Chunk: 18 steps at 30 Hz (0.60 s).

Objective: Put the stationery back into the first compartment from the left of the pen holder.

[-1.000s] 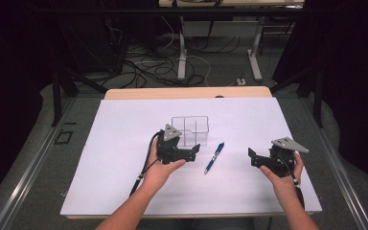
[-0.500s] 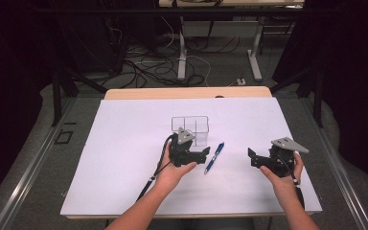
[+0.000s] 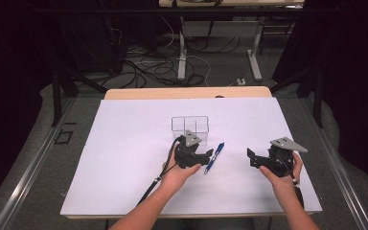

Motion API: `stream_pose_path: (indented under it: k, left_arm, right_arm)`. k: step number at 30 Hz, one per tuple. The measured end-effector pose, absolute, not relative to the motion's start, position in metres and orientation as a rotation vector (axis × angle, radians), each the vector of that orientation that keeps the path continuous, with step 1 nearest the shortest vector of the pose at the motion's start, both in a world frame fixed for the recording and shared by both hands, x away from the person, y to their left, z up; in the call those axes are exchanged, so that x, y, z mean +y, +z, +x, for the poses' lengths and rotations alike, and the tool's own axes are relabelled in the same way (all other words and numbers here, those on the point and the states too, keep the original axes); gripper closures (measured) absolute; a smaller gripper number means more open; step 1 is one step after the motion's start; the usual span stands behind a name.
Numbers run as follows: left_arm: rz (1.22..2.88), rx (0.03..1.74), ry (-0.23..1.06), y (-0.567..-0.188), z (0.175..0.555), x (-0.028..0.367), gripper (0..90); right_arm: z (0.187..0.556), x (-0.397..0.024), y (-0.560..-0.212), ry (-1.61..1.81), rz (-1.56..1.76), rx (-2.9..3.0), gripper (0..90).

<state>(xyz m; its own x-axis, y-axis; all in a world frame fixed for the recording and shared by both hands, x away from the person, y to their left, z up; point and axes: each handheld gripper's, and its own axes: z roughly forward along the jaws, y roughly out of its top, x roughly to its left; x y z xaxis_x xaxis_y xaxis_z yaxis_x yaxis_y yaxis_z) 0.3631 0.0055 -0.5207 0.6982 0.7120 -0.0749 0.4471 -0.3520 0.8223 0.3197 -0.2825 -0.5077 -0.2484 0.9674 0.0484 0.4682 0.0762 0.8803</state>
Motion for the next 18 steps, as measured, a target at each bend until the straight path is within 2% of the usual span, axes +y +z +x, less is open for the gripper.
stream_pose_path:
  k: [4, 5, 10, 18]
  left_arm:
    - [2.019, 0.899, 0.391, -0.525, 0.364, 0.003, 36.7]
    - [2.020, 0.897, 0.379, -0.526, 0.365, 0.002, 39.6]
    - [2.039, 0.919, 0.350, -0.531, 0.367, 0.000, 40.0]
    - [2.060, 0.933, 0.295, -0.538, 0.369, -0.003, 46.2]
  right_arm:
    - [0.317, -0.284, -0.506, 1.107, 1.434, 1.786, 3.9]
    - [0.317, -0.285, -0.506, 1.105, 1.434, 1.785, 3.9]
    - [0.316, -0.285, -0.506, 1.102, 1.433, 1.783, 3.9]
    - [0.317, -0.285, -0.506, 1.116, 1.420, 1.789, 3.9]
